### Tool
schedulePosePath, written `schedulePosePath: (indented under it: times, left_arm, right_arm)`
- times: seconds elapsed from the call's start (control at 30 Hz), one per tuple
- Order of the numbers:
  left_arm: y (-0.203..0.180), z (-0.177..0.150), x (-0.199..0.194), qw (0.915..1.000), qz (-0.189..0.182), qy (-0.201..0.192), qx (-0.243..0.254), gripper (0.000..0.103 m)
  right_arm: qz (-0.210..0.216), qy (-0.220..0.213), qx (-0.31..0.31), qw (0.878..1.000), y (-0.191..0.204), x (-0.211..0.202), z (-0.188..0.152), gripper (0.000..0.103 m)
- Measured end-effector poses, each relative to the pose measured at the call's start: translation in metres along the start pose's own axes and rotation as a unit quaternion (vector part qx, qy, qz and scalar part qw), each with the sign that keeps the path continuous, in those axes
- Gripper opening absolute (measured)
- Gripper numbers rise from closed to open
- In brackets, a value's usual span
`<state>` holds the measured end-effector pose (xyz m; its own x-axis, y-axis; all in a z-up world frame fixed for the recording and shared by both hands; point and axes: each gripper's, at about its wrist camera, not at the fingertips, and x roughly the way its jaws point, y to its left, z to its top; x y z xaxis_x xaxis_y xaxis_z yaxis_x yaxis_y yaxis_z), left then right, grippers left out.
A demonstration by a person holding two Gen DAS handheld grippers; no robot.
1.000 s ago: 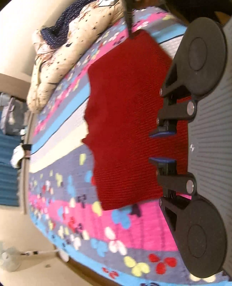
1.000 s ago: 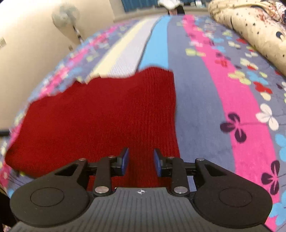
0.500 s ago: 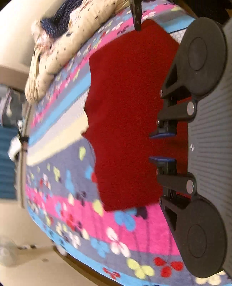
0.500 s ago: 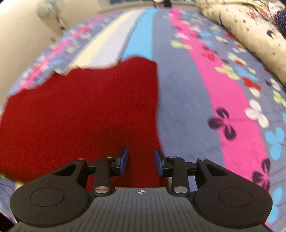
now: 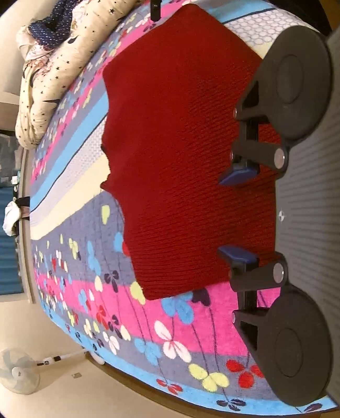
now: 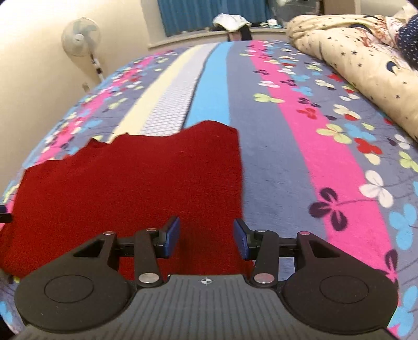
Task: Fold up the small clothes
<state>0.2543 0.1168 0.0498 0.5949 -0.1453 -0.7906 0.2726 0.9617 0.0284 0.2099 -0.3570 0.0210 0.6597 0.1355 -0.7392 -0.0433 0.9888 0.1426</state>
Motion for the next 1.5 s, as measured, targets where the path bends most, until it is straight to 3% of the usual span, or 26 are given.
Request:
schedulePosePath:
  times: [0.63, 0.87, 1.0, 1.07, 1.1, 1.17, 1.2, 1.27, 1.5]
  left_arm:
    - [0.017, -0.004, 0.001, 0.9999, 0.006, -0.008, -0.013, 0.057]
    - [0.048, 0.0, -0.043, 0.9938, 0.013, -0.076, -0.079, 0.057]
    - [0.062, 0.001, -0.077, 0.9897, 0.03, -0.099, -0.099, 0.058]
    - [0.068, -0.009, -0.087, 0.986, 0.037, -0.113, -0.116, 0.065]
    - [0.071, -0.017, -0.088, 0.9838, 0.04, -0.117, -0.13, 0.065]
    - [0.078, -0.025, -0.081, 0.9821, 0.056, -0.078, -0.162, 0.065]
    - [0.081, -0.025, -0.082, 0.979, 0.061, -0.084, -0.176, 0.065]
    - [0.085, -0.023, -0.084, 0.9769, 0.069, -0.092, -0.18, 0.065]
    - [0.102, -0.026, -0.075, 0.9748, 0.08, -0.061, -0.199, 0.065]
  right_arm:
    - [0.033, -0.003, -0.057, 0.998, 0.041, -0.001, -0.003, 0.047]
    - [0.059, -0.044, -0.047, 0.996, 0.067, -0.014, -0.002, 0.047]
    - [0.066, -0.099, -0.04, 0.992, 0.104, -0.029, -0.013, 0.047]
    - [0.065, -0.109, -0.036, 0.991, 0.126, -0.032, -0.023, 0.047]
    - [0.068, -0.109, -0.034, 0.991, 0.137, -0.031, -0.028, 0.047]
    - [0.076, -0.106, -0.041, 0.991, 0.161, -0.03, -0.038, 0.047]
    - [0.078, -0.104, -0.052, 0.99, 0.173, -0.028, -0.042, 0.047]
    - [0.092, -0.099, -0.08, 0.988, 0.197, -0.024, -0.052, 0.047]
    - [0.15, -0.072, -0.188, 0.968, 0.276, -0.01, -0.084, 0.047]
